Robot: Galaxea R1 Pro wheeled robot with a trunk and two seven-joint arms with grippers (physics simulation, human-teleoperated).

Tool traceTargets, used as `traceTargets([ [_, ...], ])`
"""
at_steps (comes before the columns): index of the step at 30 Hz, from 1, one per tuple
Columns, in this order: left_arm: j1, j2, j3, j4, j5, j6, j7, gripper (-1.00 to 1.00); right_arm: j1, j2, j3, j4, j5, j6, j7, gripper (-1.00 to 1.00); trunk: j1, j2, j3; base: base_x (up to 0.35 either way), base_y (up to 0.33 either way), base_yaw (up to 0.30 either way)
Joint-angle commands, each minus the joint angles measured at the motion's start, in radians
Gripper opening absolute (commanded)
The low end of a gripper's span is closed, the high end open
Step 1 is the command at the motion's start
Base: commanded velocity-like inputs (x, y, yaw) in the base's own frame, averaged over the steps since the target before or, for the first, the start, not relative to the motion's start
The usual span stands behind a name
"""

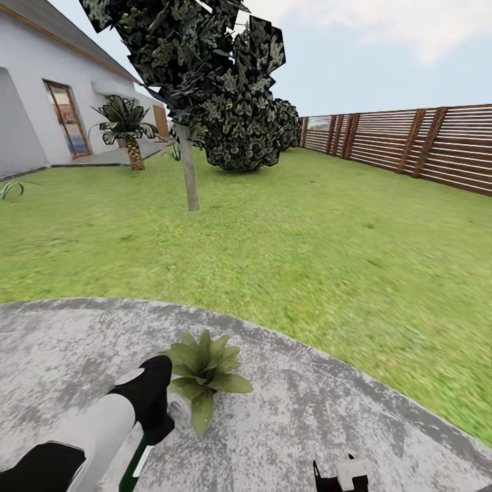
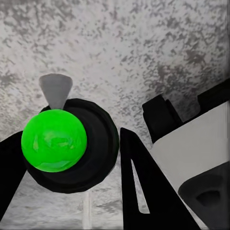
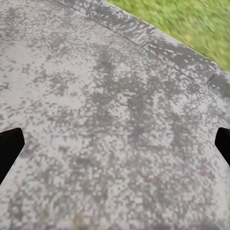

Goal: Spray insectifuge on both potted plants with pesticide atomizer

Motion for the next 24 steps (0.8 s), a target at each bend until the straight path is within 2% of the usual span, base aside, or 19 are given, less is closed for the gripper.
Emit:
traceTargets([
  [1, 0.011, 0.0, -0.001, -0.002, -0.012, 0.003, -0.01, -1.0, -0.001, 0.0, -0.007, 0.001, 0.011, -0.002, -0.005, 1.0, 0.0, 0.0, -0.001, 0.0, 0.0, 0.0],
  [8, 0.022, -0.004, 0.0, -0.015, -0.011, 0.002, -0.009, -1.0, -0.001, 0.0, -0.007, 0.001, 0.012, -0.002, -0.005, 1.0, 0.0, 0.0, -0.001, -0.131, 0.0, 0.0],
  [11, 0.022, -0.028, 0.0, -0.021, -0.008, 0.003, -0.009, -1.0, -0.001, 0.0, -0.007, 0.001, 0.012, -0.002, -0.005, 1.0, 0.0, 0.0, -0.001, -0.028, 0.0, 0.0],
  [14, 0.022, -0.065, -0.002, -0.023, -0.012, 0.003, -0.008, -1.0, -0.001, 0.0, -0.007, 0.001, 0.012, -0.002, -0.005, 1.0, 0.0, 0.0, -0.001, -0.005, 0.0, 0.0],
  [16, 0.019, -0.073, -0.001, -0.042, -0.013, 0.005, -0.008, -1.0, -0.001, 0.0, -0.007, 0.001, 0.012, -0.002, -0.005, 1.0, 0.0, 0.0, -0.001, -0.001, 0.0, 0.0],
  [21, 0.018, -0.068, 0.004, -0.084, -0.014, 0.006, -0.007, -1.0, -0.001, 0.0, -0.007, 0.001, 0.012, -0.002, -0.005, 1.0, 0.0, 0.0, -0.001, 0.0, 0.0, 0.0],
  [24, 0.019, -0.051, 0.006, -0.088, -0.014, 0.006, -0.008, -1.0, -0.001, 0.0, -0.007, 0.001, 0.012, -0.002, -0.005, 1.0, 0.0, 0.0, -0.001, 0.0, 0.0, 0.0],
])
